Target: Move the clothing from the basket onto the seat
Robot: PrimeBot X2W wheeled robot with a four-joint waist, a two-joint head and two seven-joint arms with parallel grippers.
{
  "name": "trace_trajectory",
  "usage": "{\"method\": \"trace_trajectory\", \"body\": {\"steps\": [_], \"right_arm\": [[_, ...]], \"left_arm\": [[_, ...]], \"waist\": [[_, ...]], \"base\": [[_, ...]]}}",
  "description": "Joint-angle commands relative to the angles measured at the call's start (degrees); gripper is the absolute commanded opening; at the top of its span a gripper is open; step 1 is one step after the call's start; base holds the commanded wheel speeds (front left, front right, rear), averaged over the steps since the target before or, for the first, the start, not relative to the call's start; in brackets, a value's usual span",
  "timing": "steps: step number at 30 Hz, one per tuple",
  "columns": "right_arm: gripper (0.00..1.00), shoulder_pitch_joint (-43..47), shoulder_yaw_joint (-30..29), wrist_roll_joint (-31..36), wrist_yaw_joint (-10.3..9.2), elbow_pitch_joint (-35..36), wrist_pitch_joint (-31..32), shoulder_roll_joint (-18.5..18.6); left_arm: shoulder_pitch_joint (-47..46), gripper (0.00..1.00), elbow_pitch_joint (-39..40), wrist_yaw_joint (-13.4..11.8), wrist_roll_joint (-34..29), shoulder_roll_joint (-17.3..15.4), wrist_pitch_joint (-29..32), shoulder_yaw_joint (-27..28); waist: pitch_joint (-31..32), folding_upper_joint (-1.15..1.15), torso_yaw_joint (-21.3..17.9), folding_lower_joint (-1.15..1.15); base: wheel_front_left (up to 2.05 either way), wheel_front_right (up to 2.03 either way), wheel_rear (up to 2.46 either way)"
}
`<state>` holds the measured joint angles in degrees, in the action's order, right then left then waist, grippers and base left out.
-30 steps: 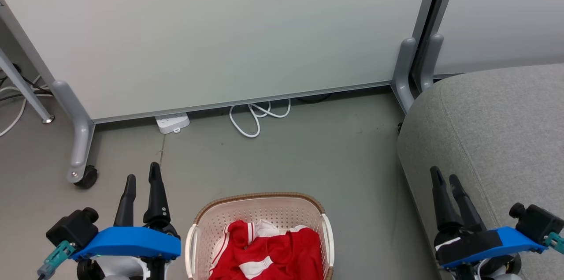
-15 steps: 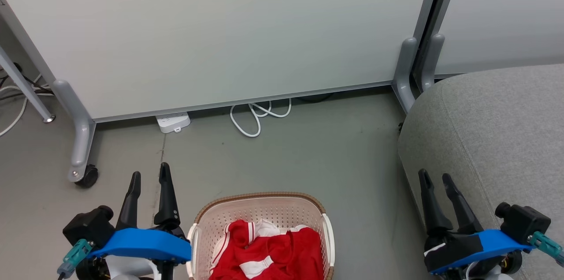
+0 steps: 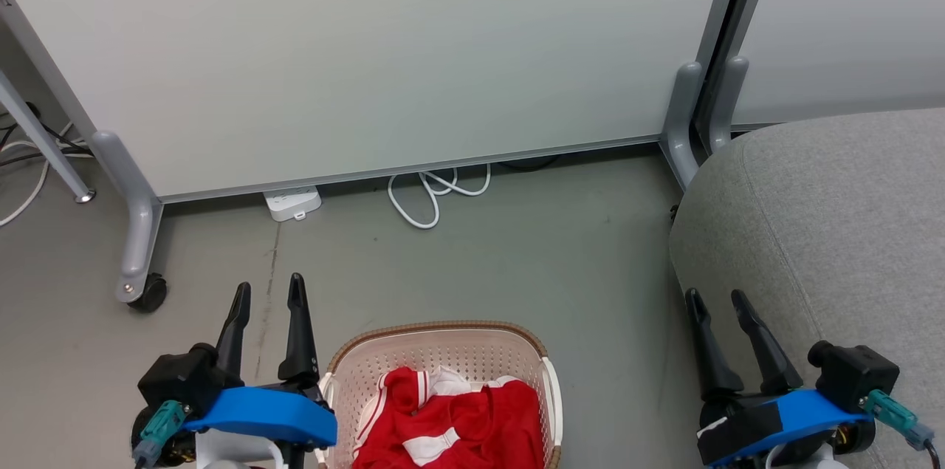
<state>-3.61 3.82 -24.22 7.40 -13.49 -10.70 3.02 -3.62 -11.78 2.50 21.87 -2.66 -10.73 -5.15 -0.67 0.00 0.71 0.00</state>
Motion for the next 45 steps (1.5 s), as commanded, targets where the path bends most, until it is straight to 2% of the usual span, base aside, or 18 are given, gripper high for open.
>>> {"method": "trace_trajectory", "body": {"steps": [1,26,38,45], "right_arm": [[1.00,-0.23,0.30,1.64,0.12,0.21,-0.64,0.43],[1.00,-0.10,0.59,14.08,0.13,-1.81,-3.46,0.32],[1.00,0.02,0.26,18.93,0.10,-3.16,-4.63,0.06],[1.00,0.09,-0.19,19.11,0.10,-3.79,-4.60,-0.04]], "left_arm": [[-0.39,1.00,0.13,-0.01,-1.76,-0.28,-0.58,-0.41],[-0.18,1.00,-2.22,-0.25,-12.55,-0.28,-3.46,-3.01],[-0.13,1.00,-3.67,-0.28,-16.42,-0.29,-4.59,-3.99],[0.28,1.00,-4.17,-0.38,-15.98,-0.27,-4.55,-4.04]], "waist": [[0.00,0.00,0.02,0.00],[-0.01,0.00,0.23,0.00],[0.05,0.00,0.31,0.00],[0.15,0.00,0.20,0.00]], "base": [[0.00,0.00,0.00],[0.00,0.00,0.00],[0.00,0.00,0.00],[0.00,0.00,0.00]]}}
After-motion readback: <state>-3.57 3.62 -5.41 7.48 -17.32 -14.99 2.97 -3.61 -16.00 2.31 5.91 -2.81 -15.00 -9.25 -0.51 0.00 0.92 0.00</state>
